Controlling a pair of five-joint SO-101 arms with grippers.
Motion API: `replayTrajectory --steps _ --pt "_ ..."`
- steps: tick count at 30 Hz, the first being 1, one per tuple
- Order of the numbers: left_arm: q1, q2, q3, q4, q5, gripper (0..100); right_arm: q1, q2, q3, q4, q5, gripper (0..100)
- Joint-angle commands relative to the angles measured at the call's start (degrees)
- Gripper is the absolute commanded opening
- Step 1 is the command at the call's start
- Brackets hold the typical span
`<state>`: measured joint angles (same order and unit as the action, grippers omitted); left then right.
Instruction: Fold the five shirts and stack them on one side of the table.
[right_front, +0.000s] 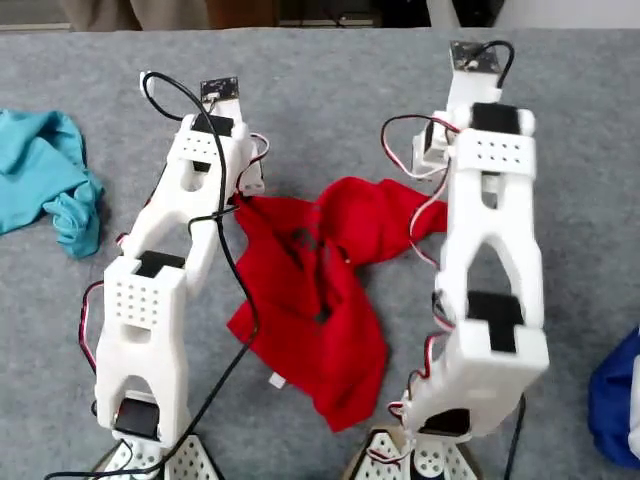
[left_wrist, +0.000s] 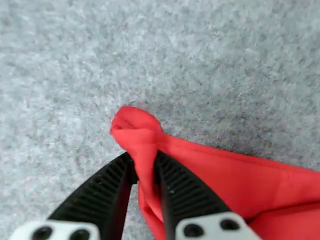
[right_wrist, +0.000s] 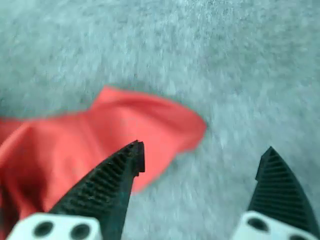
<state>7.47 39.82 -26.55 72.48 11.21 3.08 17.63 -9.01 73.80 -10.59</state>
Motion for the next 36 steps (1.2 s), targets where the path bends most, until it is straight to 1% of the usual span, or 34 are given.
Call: replayTrajectory --steps 1,4,7,9,12,16,17,20,23,26,31,34,36 --pt "-0.1 -1.1 -3.3 1.8 -0.7 2 0.0 7.0 -0.2 -3.8 -3.0 35.4" --pt "0.0 -1.0 -6.5 4.6 -0.7 2 -2.7 13.3 -1.4 -3.5 -4.6 35.3" --pt "-0.4 -0.9 -10.9 7.5 -0.7 2 -3.1 17.5 -1.7 -3.4 -6.9 35.3" --pt "-0.6 -1.0 -14.8 9.7 -2.3 2 -3.1 18.8 -1.7 -1.9 -8.1 34.4" --pt "-0.6 -1.0 -22.3 14.1 -5.2 2 -3.3 19.6 -1.7 -0.7 -8.3 25.6" --pt "-0.6 -1.0 -34.7 20.1 -7.6 2 -3.3 19.6 -2.2 -0.9 -7.8 7.2" --pt "-0.6 -1.0 -37.9 21.6 -8.3 2 -3.3 19.6 -3.2 -0.6 -7.6 4.3" --pt "-0.6 -1.0 -46.4 25.4 -10.0 2 -3.3 19.6 -6.4 2.5 -6.1 5.1" --pt "-0.7 -1.1 -53.5 27.8 -12.0 2 -3.3 19.6 -12.2 7.3 -6.2 5.1" --pt "-1.1 -1.1 -59.2 28.3 -13.4 2 -3.1 19.6 -19.2 12.7 -6.2 4.7" --pt "-2.9 -1.2 -68.3 28.3 -13.5 2 -2.8 19.6 -34.2 21.5 -6.2 3.2" --pt "-3.8 -2.9 -68.8 28.3 -14.0 2 -2.5 19.6 -44.4 26.1 -6.2 3.0" --pt "-4.7 -5.8 -68.0 28.3 -15.5 2 -2.5 19.6 -51.5 28.0 -6.2 0.9"
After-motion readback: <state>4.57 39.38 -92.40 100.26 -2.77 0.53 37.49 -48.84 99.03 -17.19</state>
